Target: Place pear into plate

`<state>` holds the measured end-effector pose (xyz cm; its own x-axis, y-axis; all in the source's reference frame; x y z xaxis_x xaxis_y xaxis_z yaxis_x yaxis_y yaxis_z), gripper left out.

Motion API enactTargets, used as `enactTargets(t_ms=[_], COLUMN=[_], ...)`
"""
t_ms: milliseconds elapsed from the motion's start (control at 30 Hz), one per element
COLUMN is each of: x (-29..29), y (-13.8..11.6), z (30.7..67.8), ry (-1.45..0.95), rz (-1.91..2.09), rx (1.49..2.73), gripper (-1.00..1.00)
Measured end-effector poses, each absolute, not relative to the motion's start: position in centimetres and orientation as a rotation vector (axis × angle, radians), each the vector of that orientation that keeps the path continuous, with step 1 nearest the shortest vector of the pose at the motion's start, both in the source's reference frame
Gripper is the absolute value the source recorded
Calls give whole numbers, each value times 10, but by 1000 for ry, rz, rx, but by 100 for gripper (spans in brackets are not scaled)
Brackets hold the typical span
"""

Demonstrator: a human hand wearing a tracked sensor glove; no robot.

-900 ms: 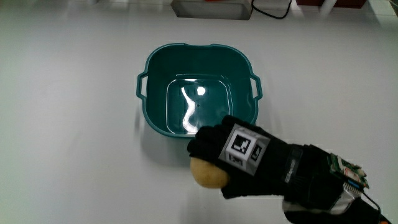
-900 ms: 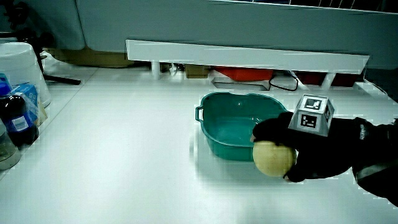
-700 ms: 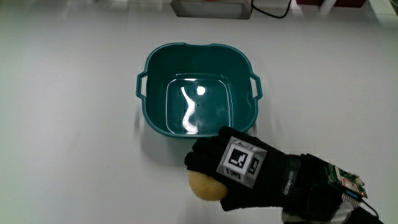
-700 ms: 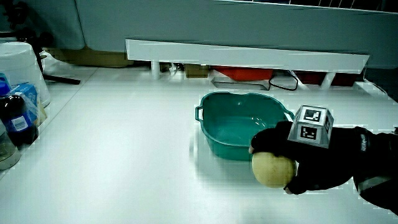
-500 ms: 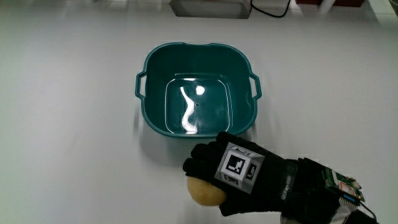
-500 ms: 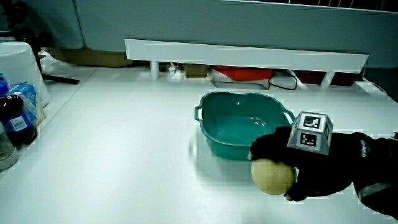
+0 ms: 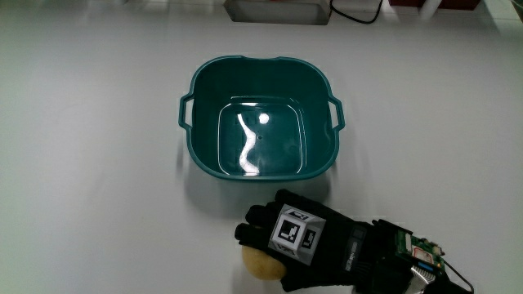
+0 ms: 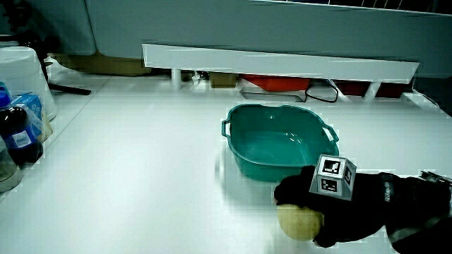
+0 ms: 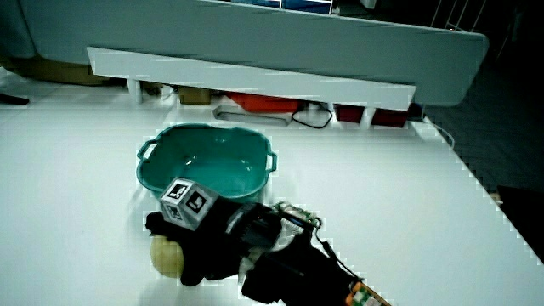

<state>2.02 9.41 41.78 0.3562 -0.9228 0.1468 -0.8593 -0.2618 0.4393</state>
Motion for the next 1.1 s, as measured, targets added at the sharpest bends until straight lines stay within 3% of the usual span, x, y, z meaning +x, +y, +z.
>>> enactTargets(t_ms=[633,1100], x=[19,24], y=[98,99], z=[429,432], ry=[-1535,-1512], rz=[-192,-181], rx=[2156,2130], gripper=[0,-67])
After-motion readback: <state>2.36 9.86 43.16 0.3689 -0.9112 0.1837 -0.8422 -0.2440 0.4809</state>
